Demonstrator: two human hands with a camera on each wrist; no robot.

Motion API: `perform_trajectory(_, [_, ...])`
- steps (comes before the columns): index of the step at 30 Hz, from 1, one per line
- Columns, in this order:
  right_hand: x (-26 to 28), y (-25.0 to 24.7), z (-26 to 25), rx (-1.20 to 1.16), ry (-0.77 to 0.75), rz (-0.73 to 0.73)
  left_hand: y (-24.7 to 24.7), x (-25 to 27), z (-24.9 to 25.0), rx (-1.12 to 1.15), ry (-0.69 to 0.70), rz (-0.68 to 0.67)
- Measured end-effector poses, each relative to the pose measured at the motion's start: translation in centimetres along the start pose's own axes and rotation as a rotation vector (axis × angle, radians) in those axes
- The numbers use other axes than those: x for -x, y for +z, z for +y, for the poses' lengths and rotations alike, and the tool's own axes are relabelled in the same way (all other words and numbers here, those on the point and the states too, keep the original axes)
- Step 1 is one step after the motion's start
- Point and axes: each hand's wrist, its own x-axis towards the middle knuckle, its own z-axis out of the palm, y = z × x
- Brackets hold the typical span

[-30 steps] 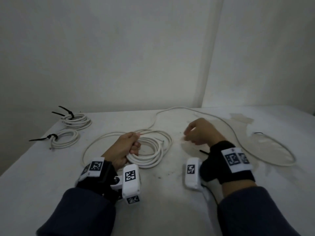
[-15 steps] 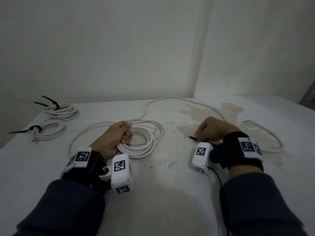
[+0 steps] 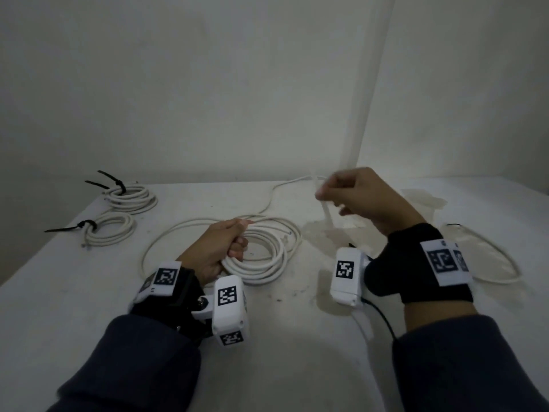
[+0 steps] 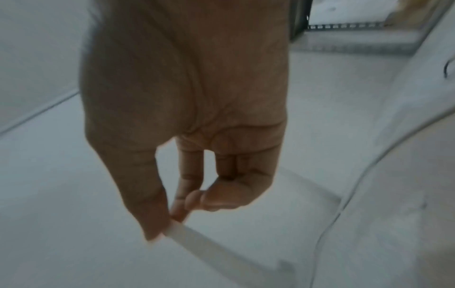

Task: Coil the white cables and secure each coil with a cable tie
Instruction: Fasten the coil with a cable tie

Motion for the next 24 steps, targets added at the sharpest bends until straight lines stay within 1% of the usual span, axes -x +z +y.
perform_trajectory(2, [0.2, 1.4, -1.3, -0.350, -0.030, -0.082, 0.0, 0.1, 0.0, 0.014, 0.006, -0.005])
perform_trajectory(3, [0.1, 2.3, -1.6, -0.485, -0.007, -0.137, 0.0, 0.1, 0.0, 0.025, 0.011, -0.010])
perform_trajectory(4, [0.1, 3.2, -1.7, -0.555, 0.025, -0.189, 0.0, 0.1, 0.0, 0.034, 0.018, -0.018])
perform_trajectory(5, [0.0, 4.2, -1.5, -0.561, 0.052, -0.230, 0.0, 0.1, 0.1, 0.039, 0.028, -0.026])
perform_trajectory(7, [-0.3, 5.8, -0.7, -0.465, 0.076, -0.258, -0.1, 0.2, 0.1, 0.037, 0.058, -0.042])
perform_trajectory(9, [-0.5, 6.9, 0.1, -0.372, 0.066, -0.235, -0.1, 0.2, 0.2, 0.029, 0.094, -0.040])
perform_trajectory(12, [-0.8, 7.6, 0.5, -0.402, 0.019, -0.173, -0.1, 0.4, 0.7, -0.032, 0.158, -0.044])
perform_trajectory(15, [-0.9, 7.8, -0.3, -0.359, -0.133, -0.130, 0.6, 1.0, 2.6, -0.164, 0.268, -0.042])
perform_trajectory(17, [-1.1, 7.2, -1.6, -0.322, -0.235, -0.096, 1.1, 1.7, 4.8, -0.257, 0.363, -0.030])
perform_trajectory(20, [-1.2, 5.9, -4.2, -0.344, -0.350, -0.068, 1.7, 3.0, 8.1, -0.352, 0.484, -0.030])
perform_trajectory(24, [-1.9, 5.1, -6.6, -0.326, -0.484, -0.037, 2.6, 4.0, 11.0, -0.417, 0.560, 0.015])
